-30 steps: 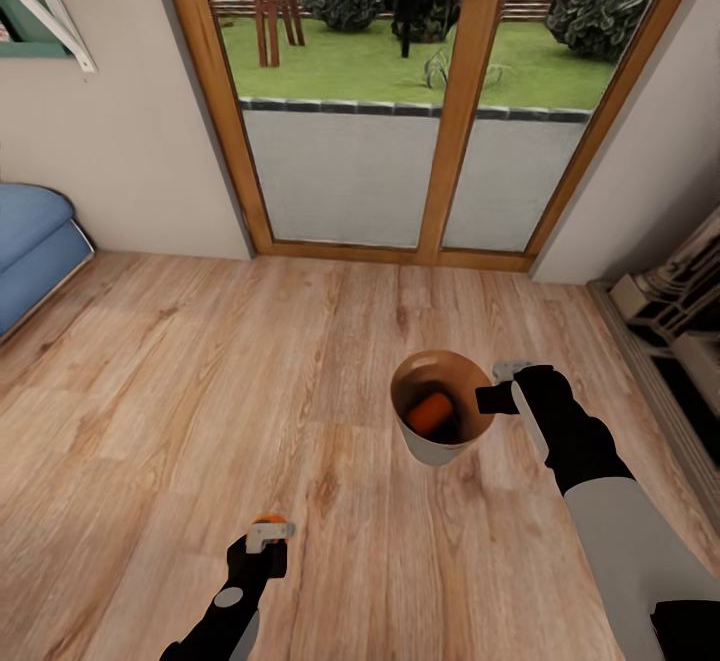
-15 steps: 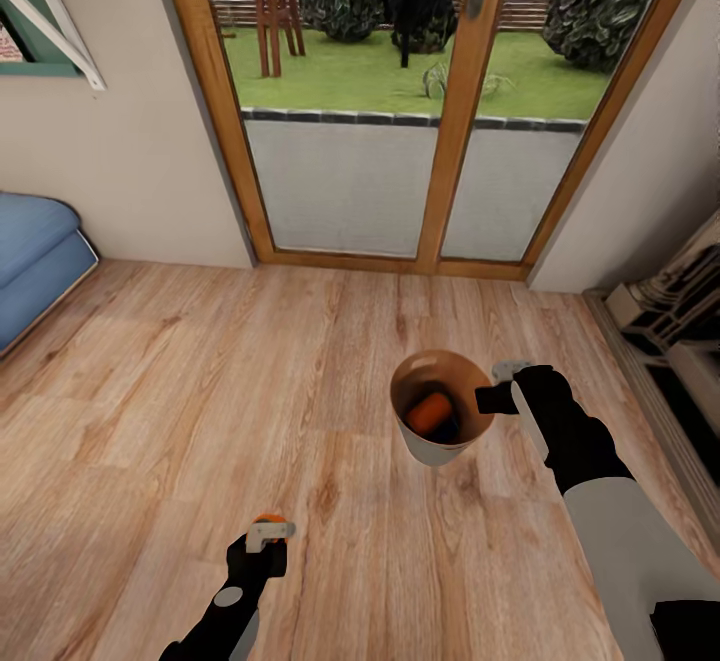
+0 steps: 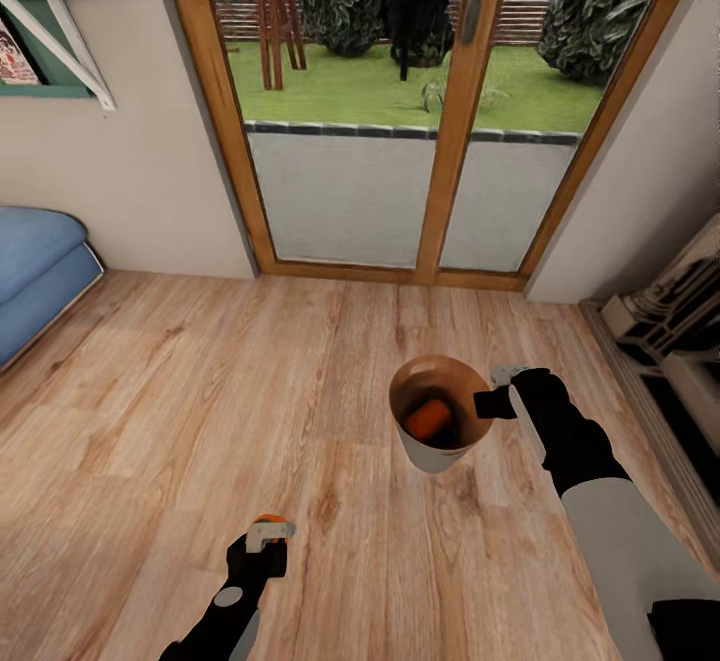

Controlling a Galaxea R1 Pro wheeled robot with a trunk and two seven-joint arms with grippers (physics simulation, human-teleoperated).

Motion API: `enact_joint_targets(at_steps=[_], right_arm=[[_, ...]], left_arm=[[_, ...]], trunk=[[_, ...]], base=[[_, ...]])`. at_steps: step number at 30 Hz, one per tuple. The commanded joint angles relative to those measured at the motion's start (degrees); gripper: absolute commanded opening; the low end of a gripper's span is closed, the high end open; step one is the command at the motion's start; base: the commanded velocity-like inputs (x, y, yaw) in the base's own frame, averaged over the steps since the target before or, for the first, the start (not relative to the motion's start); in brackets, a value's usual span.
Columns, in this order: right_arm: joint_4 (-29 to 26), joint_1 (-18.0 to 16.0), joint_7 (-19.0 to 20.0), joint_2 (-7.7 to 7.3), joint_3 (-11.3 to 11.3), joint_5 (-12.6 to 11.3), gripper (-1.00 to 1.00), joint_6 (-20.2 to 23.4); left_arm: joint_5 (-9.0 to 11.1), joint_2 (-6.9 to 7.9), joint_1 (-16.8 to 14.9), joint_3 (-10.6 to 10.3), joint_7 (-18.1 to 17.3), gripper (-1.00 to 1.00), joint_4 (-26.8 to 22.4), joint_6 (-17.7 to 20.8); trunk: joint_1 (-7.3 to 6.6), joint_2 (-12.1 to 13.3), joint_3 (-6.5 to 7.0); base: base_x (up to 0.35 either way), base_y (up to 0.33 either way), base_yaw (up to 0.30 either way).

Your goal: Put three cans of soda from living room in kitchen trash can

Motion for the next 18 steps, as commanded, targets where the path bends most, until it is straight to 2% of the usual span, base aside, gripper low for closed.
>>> enact_joint_targets(at_steps=[1, 11, 18], right_arm=[[0.33, -0.02, 0.21, 0.04, -0.01, -0.77, -1.00, 0.01], [0.77, -0.01, 0.21, 0.08, 0.01, -0.76, -1.00, 0.01], [0.79, -0.01, 0.21, 0.10, 0.01, -0.76, -1.00, 0.01]], left_arm=[[0.01, -0.01, 0.00, 0.00, -0.02, -1.00, 0.01, 0.00], [0.01, -0.01, 0.00, 0.00, -0.04, -1.00, 0.01, 0.00], [0.01, 0.00, 0.00, 0.00, -1.64, -1.00, 0.00, 0.00]], trunk=[[-0.23, 0.42, 0.29], [-2.43, 4.43, 3.01], [-3.97, 7.23, 4.92]], base=[[0.000, 0.000, 0.000], [0.000, 0.000, 0.000], [0.000, 0.000, 0.000]])
